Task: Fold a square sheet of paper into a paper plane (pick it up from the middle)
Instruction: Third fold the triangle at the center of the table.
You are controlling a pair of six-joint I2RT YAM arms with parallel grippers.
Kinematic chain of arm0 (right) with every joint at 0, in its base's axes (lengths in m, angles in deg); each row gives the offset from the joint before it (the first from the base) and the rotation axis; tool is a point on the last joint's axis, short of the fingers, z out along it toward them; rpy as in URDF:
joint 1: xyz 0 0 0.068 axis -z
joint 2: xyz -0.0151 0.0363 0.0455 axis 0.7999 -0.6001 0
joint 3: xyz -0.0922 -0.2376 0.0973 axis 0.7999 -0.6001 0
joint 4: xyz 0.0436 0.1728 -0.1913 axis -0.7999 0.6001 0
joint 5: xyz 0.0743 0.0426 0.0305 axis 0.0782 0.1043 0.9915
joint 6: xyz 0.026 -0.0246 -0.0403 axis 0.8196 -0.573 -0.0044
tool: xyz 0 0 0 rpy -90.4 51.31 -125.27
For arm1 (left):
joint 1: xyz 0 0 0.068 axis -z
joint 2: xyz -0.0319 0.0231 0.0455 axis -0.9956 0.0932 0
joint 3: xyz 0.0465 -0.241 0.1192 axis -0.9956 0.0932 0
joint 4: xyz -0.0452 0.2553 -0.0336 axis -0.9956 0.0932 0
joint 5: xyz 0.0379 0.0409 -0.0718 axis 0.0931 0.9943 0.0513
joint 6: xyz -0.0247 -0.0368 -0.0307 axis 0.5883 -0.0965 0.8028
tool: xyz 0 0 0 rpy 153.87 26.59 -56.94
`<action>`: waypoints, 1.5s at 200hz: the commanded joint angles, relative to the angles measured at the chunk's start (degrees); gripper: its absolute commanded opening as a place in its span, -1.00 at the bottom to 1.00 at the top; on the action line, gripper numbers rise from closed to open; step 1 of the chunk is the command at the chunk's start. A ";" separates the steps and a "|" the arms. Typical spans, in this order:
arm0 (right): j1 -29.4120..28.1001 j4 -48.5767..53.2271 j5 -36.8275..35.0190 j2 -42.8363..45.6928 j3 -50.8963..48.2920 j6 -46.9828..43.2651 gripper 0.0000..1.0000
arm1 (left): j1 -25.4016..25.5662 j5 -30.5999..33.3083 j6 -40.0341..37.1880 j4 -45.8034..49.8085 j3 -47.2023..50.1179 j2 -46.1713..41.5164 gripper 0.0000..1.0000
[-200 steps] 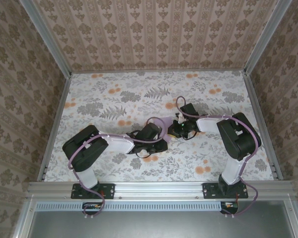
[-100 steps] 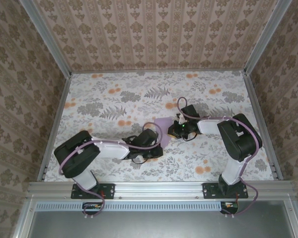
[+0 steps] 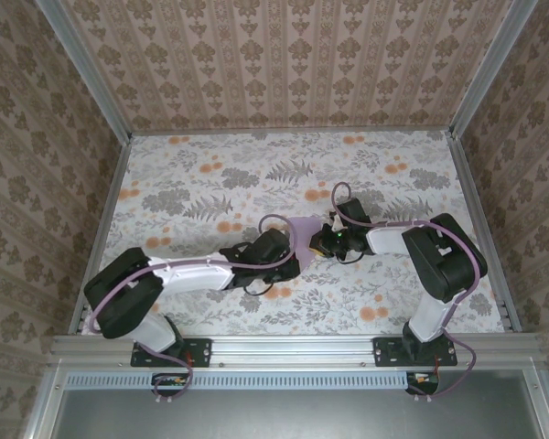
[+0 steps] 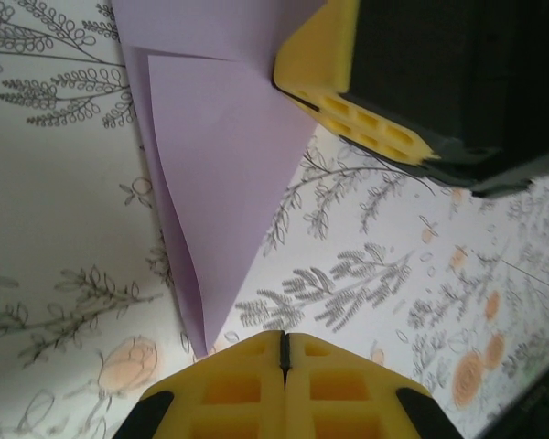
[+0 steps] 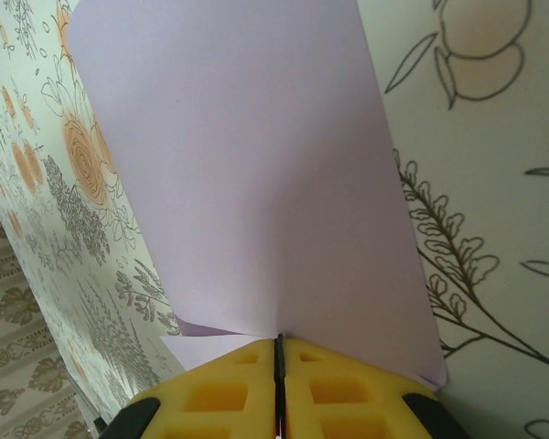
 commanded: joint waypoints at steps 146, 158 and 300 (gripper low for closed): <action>-0.49 9.92 4.30 7.25 2.09 -15.87 -0.74 | -2.09 0.57 0.26 1.87 -0.96 9.30 -1.00; -0.69 9.64 5.28 7.22 1.37 -16.12 -0.74 | -2.31 0.42 -0.59 2.39 -1.08 9.01 -1.00; -3.69 11.79 3.45 -2.85 4.52 -16.90 -1.00 | -3.16 -3.90 -5.40 -4.12 -3.19 6.04 -1.00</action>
